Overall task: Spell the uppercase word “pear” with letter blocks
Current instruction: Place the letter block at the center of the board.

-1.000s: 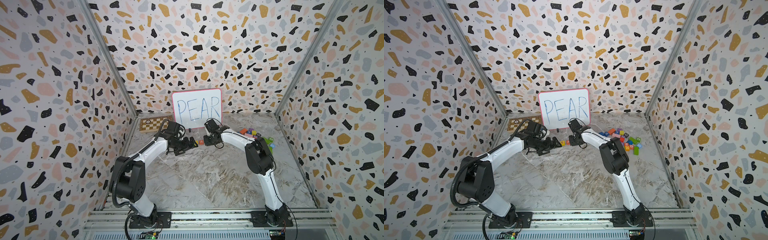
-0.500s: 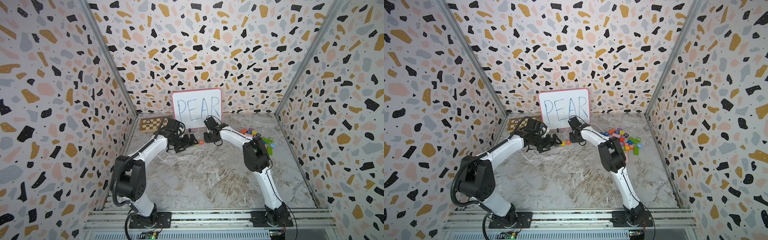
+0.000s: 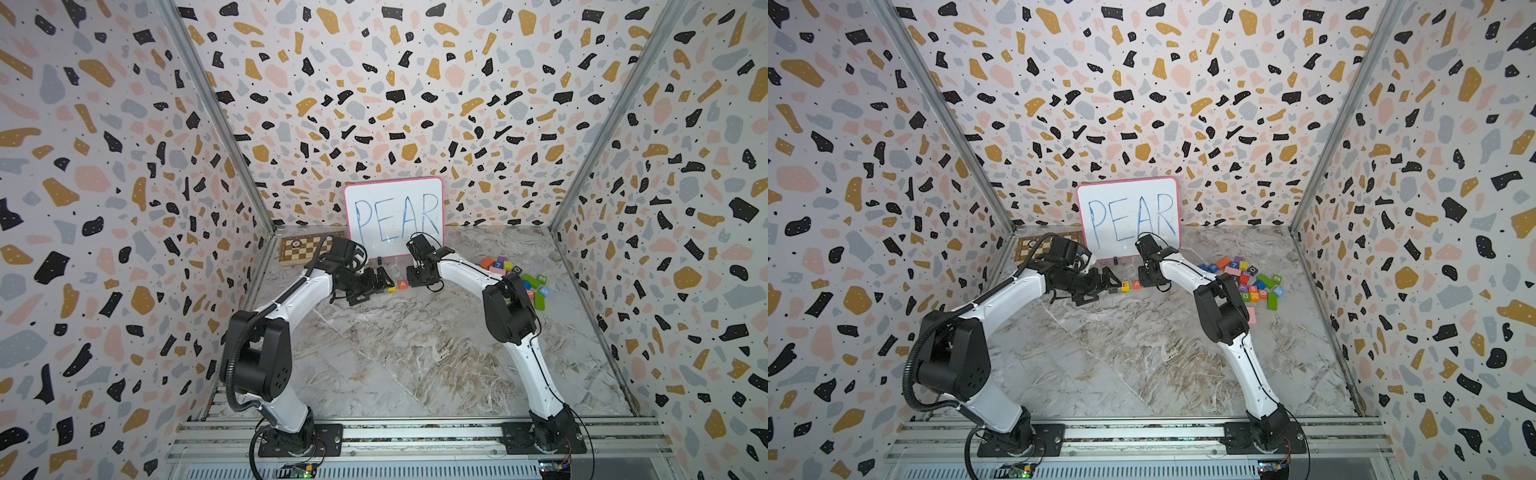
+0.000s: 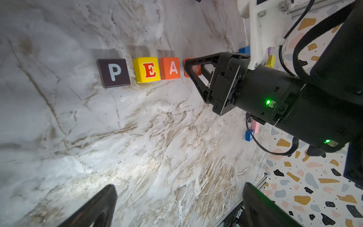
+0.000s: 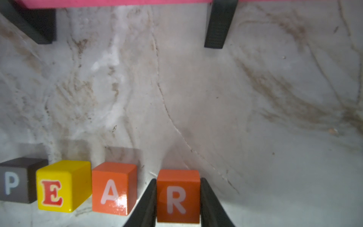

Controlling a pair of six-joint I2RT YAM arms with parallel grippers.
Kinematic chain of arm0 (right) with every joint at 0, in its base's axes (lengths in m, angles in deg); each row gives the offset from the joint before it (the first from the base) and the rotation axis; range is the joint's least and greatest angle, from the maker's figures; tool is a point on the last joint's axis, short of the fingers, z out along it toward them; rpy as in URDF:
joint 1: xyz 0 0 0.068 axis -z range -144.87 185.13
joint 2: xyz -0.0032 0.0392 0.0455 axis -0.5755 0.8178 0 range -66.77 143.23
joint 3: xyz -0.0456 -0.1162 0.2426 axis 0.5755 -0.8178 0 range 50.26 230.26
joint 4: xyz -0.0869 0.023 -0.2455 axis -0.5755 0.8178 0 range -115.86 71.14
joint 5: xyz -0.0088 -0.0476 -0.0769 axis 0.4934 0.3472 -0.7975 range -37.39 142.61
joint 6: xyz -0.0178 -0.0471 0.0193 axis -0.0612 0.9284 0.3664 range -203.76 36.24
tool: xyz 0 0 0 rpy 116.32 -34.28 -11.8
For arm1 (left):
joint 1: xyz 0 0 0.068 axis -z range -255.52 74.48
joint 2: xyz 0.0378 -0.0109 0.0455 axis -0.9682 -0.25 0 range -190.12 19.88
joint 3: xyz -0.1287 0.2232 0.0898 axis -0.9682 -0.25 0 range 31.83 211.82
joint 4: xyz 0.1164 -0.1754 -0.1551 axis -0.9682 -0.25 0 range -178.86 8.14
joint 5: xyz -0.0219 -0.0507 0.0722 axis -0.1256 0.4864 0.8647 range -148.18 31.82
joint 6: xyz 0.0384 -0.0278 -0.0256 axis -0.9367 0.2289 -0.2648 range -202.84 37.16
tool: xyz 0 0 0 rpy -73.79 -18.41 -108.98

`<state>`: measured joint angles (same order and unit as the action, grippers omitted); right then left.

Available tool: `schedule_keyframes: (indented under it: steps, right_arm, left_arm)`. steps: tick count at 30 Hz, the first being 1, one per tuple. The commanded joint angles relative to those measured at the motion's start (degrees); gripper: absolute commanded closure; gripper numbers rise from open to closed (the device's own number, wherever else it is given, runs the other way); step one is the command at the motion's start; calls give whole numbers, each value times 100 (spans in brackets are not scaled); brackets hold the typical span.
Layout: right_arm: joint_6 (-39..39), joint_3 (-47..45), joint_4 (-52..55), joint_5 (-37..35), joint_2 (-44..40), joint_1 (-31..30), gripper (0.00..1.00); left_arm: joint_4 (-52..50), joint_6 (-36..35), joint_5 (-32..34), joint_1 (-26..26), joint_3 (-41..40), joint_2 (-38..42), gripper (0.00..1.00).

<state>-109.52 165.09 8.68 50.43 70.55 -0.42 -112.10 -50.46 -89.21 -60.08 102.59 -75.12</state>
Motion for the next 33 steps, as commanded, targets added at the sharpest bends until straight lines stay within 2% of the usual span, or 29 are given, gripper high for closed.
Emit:
schedule_keyframes:
  steps: [1,33]
  right_arm:
    - [-79,224,185,-31,14,-31,64]
    - [-281,348,131,55,155,-23,62]
  left_arm:
    - [78,40,-83,-38,-37,7,1]
    - [141,58,-113,-59,-136,113,1]
